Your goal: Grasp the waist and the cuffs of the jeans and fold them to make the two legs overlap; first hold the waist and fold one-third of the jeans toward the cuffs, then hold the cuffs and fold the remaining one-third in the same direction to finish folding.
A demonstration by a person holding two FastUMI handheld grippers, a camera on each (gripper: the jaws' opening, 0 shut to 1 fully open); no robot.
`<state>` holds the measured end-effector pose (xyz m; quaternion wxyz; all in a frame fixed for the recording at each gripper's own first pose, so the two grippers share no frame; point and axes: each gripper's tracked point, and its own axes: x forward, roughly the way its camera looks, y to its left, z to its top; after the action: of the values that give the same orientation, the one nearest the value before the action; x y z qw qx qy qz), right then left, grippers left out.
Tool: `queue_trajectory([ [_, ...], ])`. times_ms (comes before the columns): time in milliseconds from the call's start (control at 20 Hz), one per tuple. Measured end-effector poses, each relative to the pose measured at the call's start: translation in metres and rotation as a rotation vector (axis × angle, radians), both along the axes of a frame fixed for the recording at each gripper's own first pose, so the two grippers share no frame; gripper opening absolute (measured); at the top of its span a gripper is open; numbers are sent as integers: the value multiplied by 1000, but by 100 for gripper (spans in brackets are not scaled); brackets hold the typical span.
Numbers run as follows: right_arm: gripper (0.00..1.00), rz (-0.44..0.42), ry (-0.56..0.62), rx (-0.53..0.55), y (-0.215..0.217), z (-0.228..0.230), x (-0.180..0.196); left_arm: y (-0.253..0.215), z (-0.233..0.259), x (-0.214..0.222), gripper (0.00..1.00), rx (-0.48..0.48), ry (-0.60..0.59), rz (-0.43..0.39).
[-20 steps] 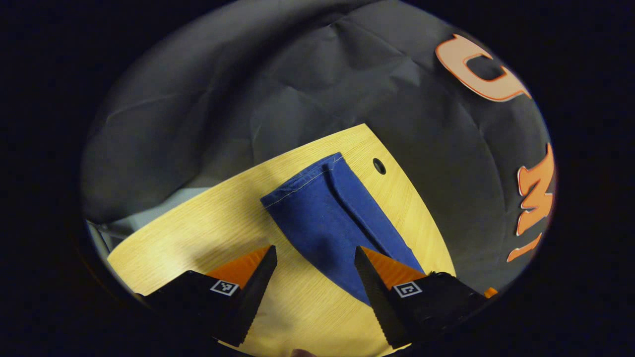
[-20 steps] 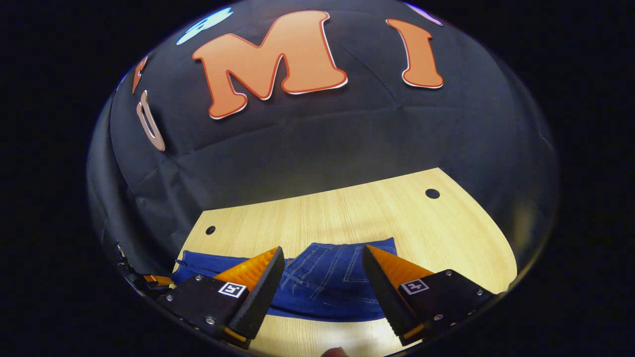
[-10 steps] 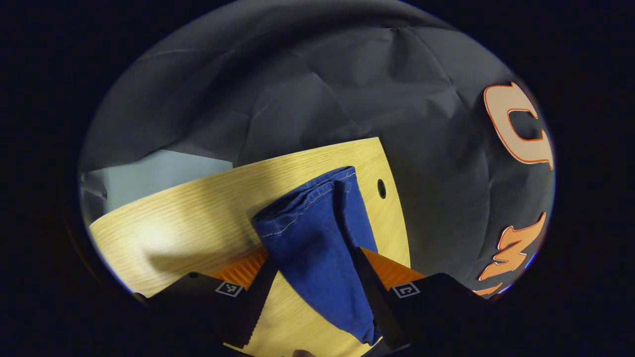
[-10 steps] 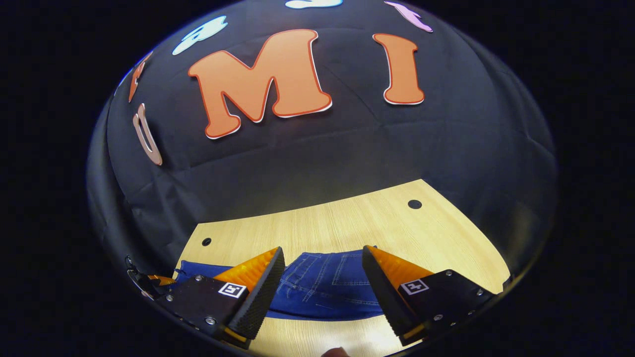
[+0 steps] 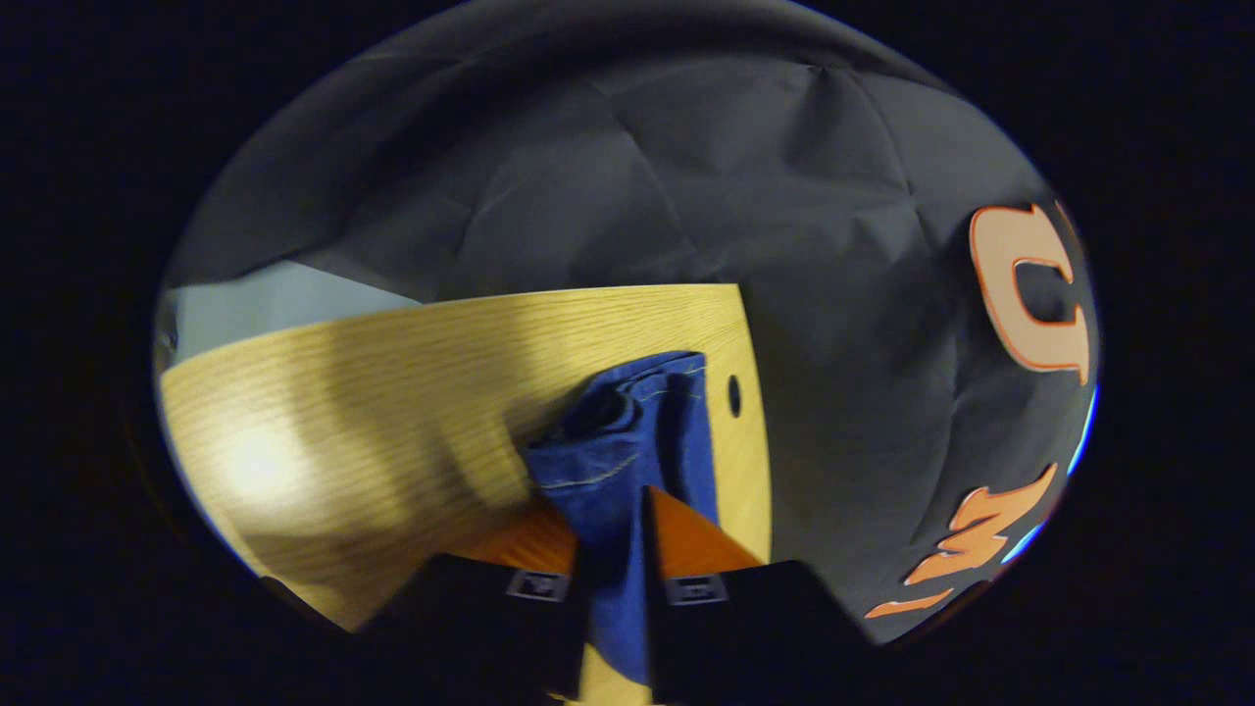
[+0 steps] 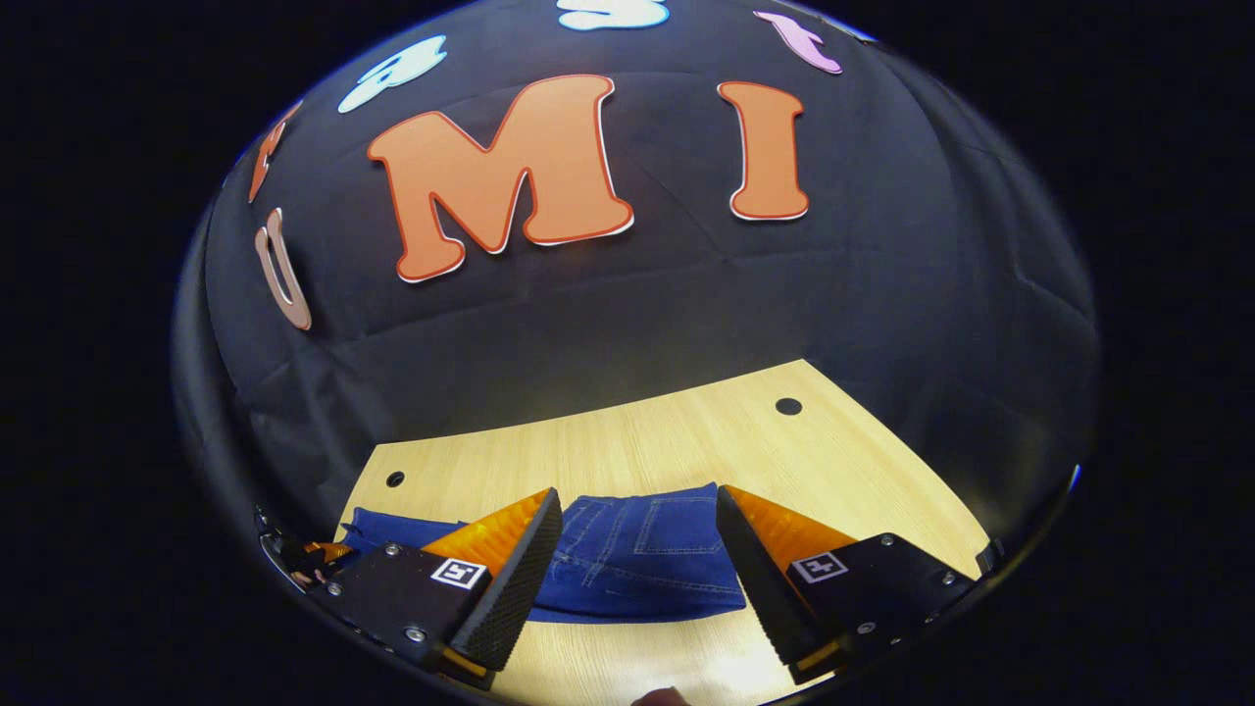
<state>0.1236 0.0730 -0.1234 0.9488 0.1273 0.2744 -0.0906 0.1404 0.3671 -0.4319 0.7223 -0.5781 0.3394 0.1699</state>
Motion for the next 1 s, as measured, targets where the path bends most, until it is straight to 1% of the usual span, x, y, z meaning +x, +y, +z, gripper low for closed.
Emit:
queue_trajectory([
  [50,97,-9,4,2,-3,-1,-2,-2,-5,1,6,32,0,-21],
  [100,98,-11,-2,8,-3,0,-2,2,-4,-2,7,70,-4,-41],
  [150,98,-8,-7,9,-4,2,-2,-5,-8,1,7,102,-6,-51],
  [200,98,-3,-13,8,-5,2,-1,-2,4,-5,4,125,-18,-64],
  [300,98,13,-21,11,-4,4,0,-3,23,1,4,143,-52,-65],
  [450,97,53,-37,20,-2,6,3,-9,58,4,4,210,-105,-92],
  [550,98,79,-44,20,-3,7,5,-18,89,9,4,261,-160,-110],
  [650,98,94,-55,19,-5,8,6,-30,123,10,3,292,-217,-128],
  [850,98,122,-81,36,-10,13,11,-78,185,19,4,364,-317,-205],
  [1000,97,136,-100,51,-14,16,15,-123,231,25,4,379,-385,-258],
])
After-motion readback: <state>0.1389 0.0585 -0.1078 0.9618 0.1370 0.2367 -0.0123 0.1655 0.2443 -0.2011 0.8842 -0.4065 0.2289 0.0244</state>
